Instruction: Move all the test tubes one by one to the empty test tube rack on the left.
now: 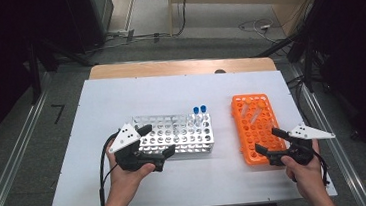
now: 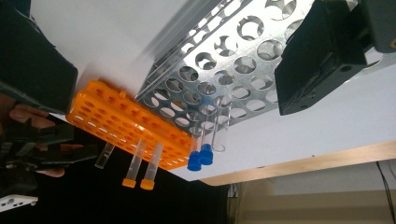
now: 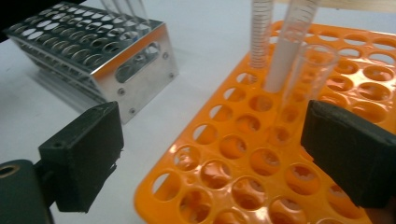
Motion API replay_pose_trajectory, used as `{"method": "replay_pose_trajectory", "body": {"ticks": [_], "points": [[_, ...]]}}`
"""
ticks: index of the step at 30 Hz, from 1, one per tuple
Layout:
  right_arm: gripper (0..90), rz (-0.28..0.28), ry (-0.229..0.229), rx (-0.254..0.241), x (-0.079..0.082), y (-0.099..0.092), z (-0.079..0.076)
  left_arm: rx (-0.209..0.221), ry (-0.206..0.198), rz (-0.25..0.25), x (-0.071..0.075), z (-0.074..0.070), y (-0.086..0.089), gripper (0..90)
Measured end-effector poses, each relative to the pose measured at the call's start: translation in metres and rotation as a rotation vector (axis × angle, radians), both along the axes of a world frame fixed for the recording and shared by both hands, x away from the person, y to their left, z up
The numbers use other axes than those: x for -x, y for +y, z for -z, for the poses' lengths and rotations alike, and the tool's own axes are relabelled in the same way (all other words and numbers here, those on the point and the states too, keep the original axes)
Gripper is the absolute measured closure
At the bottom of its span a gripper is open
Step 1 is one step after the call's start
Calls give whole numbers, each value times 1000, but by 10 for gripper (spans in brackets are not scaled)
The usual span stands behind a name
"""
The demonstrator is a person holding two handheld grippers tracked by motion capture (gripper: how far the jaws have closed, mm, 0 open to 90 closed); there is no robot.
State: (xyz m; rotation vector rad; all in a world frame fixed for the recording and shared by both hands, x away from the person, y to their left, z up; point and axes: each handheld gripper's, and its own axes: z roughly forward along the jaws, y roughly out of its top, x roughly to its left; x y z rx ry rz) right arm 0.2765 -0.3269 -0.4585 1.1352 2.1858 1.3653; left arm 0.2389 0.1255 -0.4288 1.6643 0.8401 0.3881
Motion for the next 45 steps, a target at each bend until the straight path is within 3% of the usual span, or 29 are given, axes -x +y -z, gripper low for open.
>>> {"method": "replay_pose_trajectory", "body": {"ticks": [4, 10, 17, 27, 35, 45], "points": [[155, 80, -12, 12, -9, -3, 3, 2, 4, -4, 0, 0, 1, 0], [379, 189, 15, -14, -22, -7, 6, 5, 5, -14, 0, 2, 3, 0], [520, 213, 69, 12, -28, -2, 12, 1, 10, -17, 0, 3, 2, 0], [729, 249, 23, 117, -25, 10, 16, 1, 20, -20, -1, 5, 0, 0], [738, 260, -24, 130, -21, 13, 8, 4, 14, -21, 0, 3, 1, 0], [738, 242, -122, 87, -11, 20, -34, 2, 14, -10, 0, 2, -1, 0]]}}
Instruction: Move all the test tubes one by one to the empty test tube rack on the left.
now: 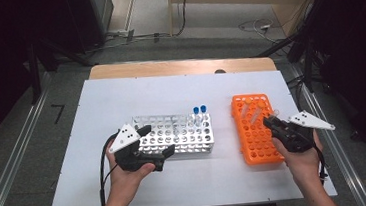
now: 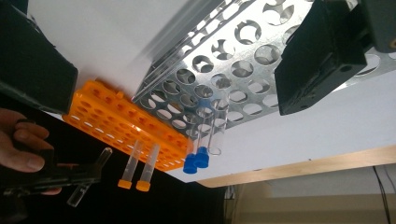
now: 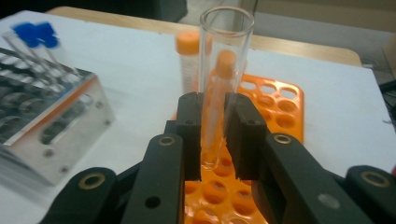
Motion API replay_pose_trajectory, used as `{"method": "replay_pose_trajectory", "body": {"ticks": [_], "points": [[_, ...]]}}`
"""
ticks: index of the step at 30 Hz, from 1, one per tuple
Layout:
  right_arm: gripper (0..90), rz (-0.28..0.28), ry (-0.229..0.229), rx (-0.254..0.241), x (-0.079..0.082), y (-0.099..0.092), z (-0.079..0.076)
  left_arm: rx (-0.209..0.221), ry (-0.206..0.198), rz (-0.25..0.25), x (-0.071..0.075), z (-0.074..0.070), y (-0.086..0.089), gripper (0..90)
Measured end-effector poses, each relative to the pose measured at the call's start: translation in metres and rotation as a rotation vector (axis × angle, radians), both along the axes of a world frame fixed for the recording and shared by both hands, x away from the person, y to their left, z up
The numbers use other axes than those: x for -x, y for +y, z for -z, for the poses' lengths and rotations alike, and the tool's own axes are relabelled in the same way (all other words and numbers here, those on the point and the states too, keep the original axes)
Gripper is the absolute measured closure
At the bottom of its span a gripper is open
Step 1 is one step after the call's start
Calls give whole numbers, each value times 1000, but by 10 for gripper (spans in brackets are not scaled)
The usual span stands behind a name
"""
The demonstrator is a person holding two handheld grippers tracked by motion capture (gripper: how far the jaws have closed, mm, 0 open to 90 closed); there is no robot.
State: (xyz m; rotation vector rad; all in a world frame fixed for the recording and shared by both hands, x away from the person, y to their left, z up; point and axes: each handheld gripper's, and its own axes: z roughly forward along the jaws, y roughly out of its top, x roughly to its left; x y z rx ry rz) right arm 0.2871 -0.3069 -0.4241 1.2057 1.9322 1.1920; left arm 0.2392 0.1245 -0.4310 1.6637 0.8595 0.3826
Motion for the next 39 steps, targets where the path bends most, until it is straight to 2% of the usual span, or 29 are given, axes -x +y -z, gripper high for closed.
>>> {"method": "replay_pose_trajectory", "body": {"ticks": [6, 15, 19, 24, 27, 31, 36, 39], "points": [[739, -89, -20, -29, 14, 21, -9, -3, 1, 15, 1, 0, -5, 0], [739, -262, 15, -86, 30, 53, -4, -7, 4, 53, 3, 0, -15, 0], [739, -327, 38, -90, 38, 67, 1, -9, 5, 77, 4, -2, -19, 0], [739, -390, 50, -66, 48, 85, 8, -7, -5, 114, 7, -4, -30, 38], [739, -424, 56, -53, 53, 95, 12, 3, -2, 158, 9, -6, -36, 103], [739, -469, 67, -48, 56, 108, 16, 15, -8, 190, 12, -10, -44, 229], [739, -513, 75, -29, 60, 122, 21, 1, -9, 235, 14, -10, -55, 381], [738, -526, 75, -26, 62, 126, 21, -22, 0, 279, 16, -8, -63, 458]]}}
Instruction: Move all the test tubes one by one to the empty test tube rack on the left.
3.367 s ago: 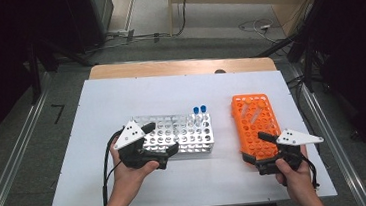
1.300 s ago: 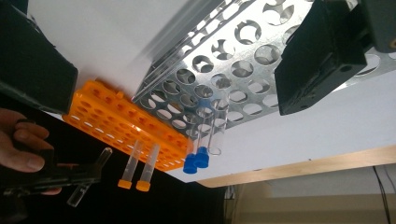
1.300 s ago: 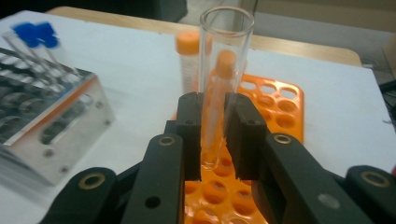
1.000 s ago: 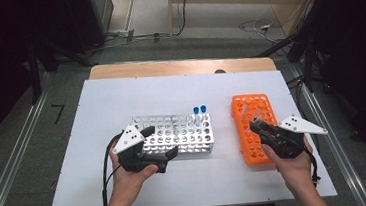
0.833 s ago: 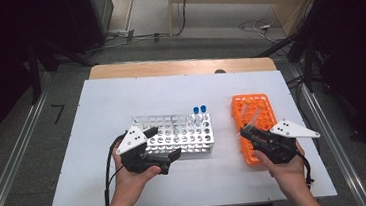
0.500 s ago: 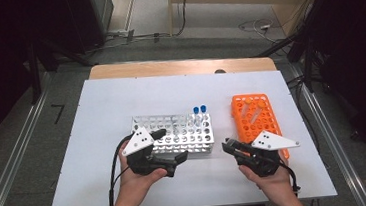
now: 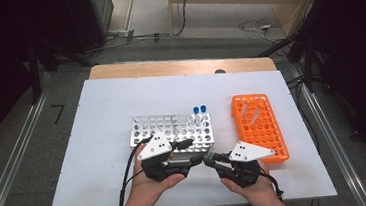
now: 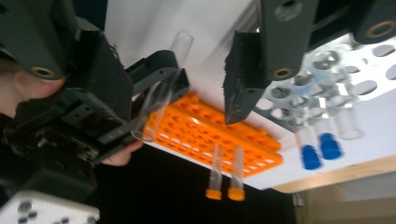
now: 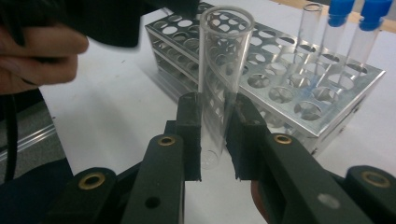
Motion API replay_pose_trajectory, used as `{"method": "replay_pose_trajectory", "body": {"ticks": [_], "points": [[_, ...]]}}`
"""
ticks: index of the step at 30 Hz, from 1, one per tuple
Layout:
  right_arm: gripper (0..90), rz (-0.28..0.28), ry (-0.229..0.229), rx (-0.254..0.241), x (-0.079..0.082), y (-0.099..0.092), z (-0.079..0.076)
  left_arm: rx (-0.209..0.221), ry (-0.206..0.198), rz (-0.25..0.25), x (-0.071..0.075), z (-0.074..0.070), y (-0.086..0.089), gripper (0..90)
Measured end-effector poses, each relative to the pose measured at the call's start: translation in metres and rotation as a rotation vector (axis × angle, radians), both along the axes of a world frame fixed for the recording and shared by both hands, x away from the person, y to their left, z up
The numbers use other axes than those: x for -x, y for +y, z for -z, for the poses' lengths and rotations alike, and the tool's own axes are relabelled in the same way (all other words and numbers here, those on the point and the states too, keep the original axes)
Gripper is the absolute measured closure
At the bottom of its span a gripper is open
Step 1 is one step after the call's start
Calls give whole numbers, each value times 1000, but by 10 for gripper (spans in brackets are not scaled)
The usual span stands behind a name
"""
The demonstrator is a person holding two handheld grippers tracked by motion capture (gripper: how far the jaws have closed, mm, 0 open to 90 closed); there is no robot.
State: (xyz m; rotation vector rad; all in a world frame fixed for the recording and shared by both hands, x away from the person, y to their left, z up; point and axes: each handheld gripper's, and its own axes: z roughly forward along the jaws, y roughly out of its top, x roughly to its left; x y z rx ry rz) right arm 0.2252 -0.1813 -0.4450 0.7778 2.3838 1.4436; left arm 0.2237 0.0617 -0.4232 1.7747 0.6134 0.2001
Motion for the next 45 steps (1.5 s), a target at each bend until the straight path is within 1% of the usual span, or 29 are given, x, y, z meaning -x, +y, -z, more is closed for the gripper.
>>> {"method": "replay_pose_trajectory", "body": {"ticks": [4, 6, 7, 9, 10, 13, 15, 16, 19, 23, 27, 30, 31, 32, 34, 36, 37, 39, 41, 42, 43, 45], "points": [[739, -26, 11, 5, 1, 5, 0, -10, 2, 37, 2, 1, -9, 547], [739, -42, 13, 13, 3, 8, 1, -6, 7, 66, 2, 1, -12, 629], [739, -50, 13, 16, 4, 10, 1, -8, 8, 73, 2, 1, -14, 664], [738, -59, 14, 20, 5, 12, 2, -23, 3, 68, 2, 1, -16, 688], [739, -62, 17, 20, 5, 13, 2, -21, 4, 66, 2, 1, -16, 706], [739, -62, 21, 19, 5, 13, 1, -29, 0, 62, 2, 2, -15, 712], [739, -61, 22, 20, 5, 13, 1, -47, -12, 57, 3, 2, -17, 710], [739, -61, 23, 20, 5, 13, 1, -49, -16, 55, 4, 2, -17, 711], [738, -64, 25, 19, 5, 13, 1, -74, -39, 45, 5, 1, -18, 732], [738, -62, 32, 18, 5, 13, 1, -89, -58, 29, 6, 1, -18, 759], [736, -57, 28, 15, 5, 12, 1, -88, -66, 20, 6, 0, -18, 764], [717, -50, 12, 14, 5, 11, 2, -71, -51, 5, 4, 0, -16, 765], [687, -51, 14, 12, 5, 11, 2, -63, -43, -1, 3, 0, -15, 765], [639, -51, 14, 6, 4, 10, 2, -59, -42, -5, 2, -1, -13, 765], [563, -65, 15, -13, 2, 7, 1, -44, -37, -13, 1, -2, -10, 765], [461, -60, 11, -29, 1, 3, -1, -40, -40, -19, -1, -4, -8, 765], [400, -58, 13, -30, 0, 1, -2, -39, -41, -25, -2, -5, -7, 765], [240, -45, 10, -19, -2, -3, -2, -31, -37, -31, -5, -7, -4, 765], [167, -35, 3, -17, -3, -9, -3, -24, -34, -39, -7, -8, -2, 765], [137, -33, -1, -22, -3, -12, -3, -27, -36, -43, -8, -9, -1, 765], [120, -32, -9, -21, -4, -15, -3, -28, -38, -45, -9, -9, 0, 765], [88, -36, -13, -27, -5, -22, -4, -16, -33, -52, -12, -10, 3, 765]]}}
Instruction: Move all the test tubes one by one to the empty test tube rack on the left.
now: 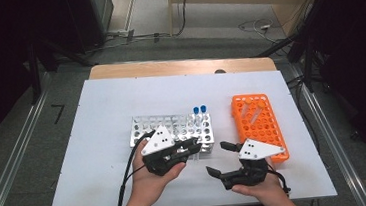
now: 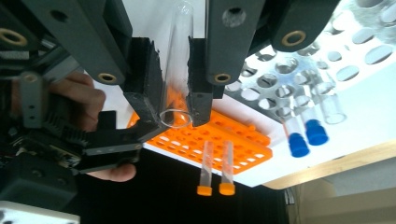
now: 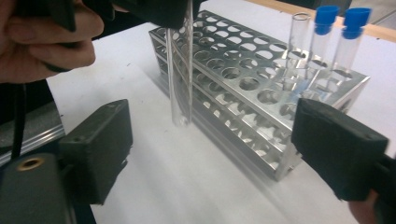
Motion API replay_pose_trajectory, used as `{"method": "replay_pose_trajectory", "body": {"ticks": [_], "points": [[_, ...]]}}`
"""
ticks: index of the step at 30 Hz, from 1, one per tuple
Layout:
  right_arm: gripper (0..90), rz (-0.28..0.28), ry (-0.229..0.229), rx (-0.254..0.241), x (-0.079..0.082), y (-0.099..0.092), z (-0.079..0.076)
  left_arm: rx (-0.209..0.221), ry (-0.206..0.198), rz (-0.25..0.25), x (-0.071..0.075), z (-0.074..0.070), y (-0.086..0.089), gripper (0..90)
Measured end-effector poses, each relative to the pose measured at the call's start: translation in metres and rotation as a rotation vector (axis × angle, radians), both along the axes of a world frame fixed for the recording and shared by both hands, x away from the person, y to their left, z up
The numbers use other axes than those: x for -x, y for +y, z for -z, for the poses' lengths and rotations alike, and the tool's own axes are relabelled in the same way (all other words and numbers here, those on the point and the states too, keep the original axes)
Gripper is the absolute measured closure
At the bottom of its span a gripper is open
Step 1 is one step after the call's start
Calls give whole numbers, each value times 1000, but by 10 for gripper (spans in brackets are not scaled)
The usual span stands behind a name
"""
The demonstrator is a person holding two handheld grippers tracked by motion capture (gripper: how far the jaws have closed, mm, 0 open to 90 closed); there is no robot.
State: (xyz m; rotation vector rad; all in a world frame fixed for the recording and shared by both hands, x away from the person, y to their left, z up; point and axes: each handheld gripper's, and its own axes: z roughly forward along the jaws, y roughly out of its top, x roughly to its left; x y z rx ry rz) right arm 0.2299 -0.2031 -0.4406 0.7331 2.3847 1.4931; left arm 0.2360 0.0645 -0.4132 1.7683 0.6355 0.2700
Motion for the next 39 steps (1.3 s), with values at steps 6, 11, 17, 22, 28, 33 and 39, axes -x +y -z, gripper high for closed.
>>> {"method": "replay_pose_trajectory", "body": {"ticks": [6, 11, 17, 22, 28, 33, 39], "points": [[10, 41, 9, -4, -3, -24, 1, 2, 1, -26, -10, -3, 6, 765], [10, 76, 7, -13, -6, -41, 0, -1, -4, -42, -16, -8, 12, 765], [9, 111, -5, -2, -8, -54, 2, -22, -16, -84, -28, -15, 20, 765], [9, 131, -6, 5, -12, -64, 5, -18, -25, -110, -41, -21, 24, 764], [9, 152, 2, 5, -17, -70, 8, -15, -21, -139, -62, -21, 26, 765], [9, 166, 7, 3, -20, -74, 10, -9, -9, -166, -80, -17, 26, 764], [10, 170, 8, 2, -21, -76, 11, -32, -17, -199, -95, -14, 22, 764]]}}
